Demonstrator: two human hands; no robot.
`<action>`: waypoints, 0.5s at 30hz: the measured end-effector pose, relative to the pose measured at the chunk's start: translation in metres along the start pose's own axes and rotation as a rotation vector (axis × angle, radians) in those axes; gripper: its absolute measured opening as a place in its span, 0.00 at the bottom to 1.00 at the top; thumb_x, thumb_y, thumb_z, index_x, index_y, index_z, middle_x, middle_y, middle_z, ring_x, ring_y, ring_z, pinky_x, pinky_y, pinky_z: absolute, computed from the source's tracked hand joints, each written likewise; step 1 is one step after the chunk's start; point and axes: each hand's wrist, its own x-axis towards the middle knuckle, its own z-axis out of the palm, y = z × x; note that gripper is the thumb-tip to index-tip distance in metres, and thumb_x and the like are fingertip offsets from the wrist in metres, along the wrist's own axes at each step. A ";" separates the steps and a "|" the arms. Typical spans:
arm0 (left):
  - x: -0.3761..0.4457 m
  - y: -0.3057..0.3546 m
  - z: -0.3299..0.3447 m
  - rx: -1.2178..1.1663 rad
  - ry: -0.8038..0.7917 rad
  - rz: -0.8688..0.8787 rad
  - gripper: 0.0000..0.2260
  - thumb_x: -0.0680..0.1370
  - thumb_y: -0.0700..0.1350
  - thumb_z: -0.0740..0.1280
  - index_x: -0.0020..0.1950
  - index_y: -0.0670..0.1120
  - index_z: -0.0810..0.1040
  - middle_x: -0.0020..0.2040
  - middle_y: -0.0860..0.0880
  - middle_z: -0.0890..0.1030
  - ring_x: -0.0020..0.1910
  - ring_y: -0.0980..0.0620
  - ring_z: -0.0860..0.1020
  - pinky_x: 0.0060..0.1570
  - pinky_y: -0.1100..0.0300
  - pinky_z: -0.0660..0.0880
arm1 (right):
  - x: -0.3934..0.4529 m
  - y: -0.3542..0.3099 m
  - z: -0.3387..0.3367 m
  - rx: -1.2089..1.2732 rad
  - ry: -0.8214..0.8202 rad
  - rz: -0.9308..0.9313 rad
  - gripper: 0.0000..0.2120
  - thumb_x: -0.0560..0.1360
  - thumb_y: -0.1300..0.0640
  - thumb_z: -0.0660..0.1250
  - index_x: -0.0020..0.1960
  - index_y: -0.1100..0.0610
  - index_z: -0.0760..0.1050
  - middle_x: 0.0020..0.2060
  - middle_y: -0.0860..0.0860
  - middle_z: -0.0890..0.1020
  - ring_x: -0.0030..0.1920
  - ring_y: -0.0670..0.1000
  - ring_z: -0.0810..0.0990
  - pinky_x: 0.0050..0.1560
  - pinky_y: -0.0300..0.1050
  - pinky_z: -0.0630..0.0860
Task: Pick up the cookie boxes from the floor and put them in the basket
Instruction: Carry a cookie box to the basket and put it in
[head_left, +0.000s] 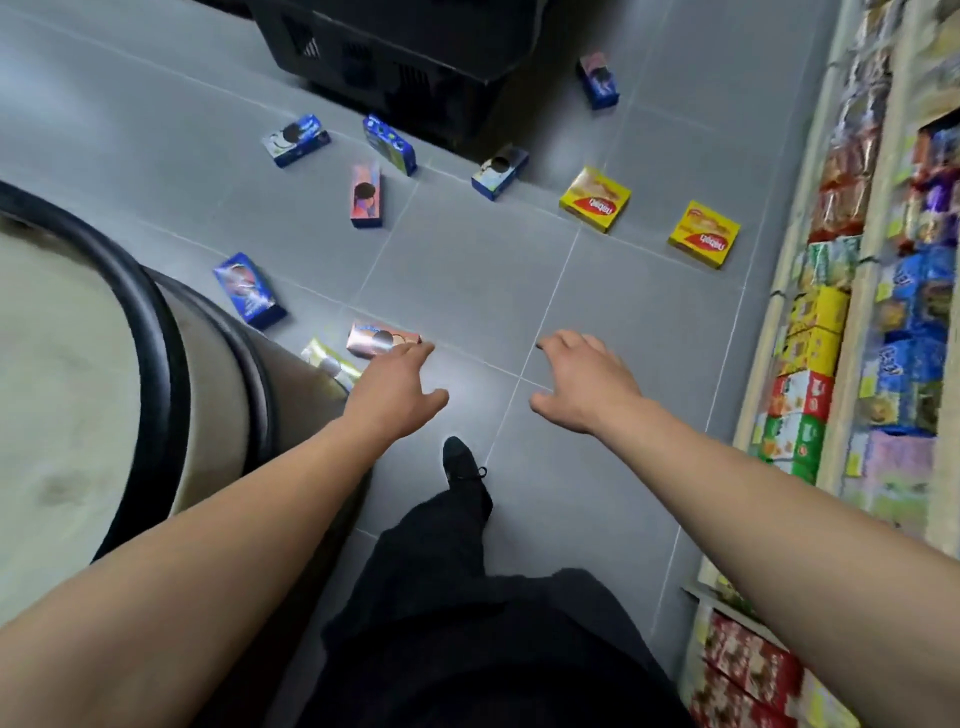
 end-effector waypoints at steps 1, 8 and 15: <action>0.015 -0.008 -0.006 -0.001 -0.013 -0.019 0.30 0.74 0.51 0.69 0.74 0.45 0.67 0.71 0.45 0.71 0.68 0.44 0.70 0.64 0.53 0.69 | 0.020 -0.006 -0.006 -0.017 -0.021 -0.017 0.34 0.72 0.46 0.66 0.75 0.52 0.62 0.71 0.50 0.67 0.72 0.55 0.64 0.69 0.50 0.64; 0.088 -0.049 -0.026 -0.049 -0.048 -0.130 0.28 0.71 0.53 0.69 0.70 0.46 0.70 0.65 0.46 0.75 0.60 0.43 0.75 0.57 0.49 0.75 | 0.128 -0.039 -0.028 -0.086 -0.152 -0.141 0.32 0.72 0.47 0.66 0.74 0.53 0.63 0.71 0.51 0.67 0.71 0.56 0.64 0.69 0.51 0.66; 0.154 -0.070 -0.023 -0.101 -0.080 -0.265 0.33 0.71 0.49 0.71 0.75 0.46 0.65 0.71 0.46 0.70 0.67 0.44 0.71 0.63 0.50 0.71 | 0.231 -0.043 -0.027 -0.161 -0.266 -0.249 0.31 0.73 0.49 0.66 0.73 0.54 0.63 0.70 0.52 0.68 0.71 0.57 0.65 0.69 0.52 0.66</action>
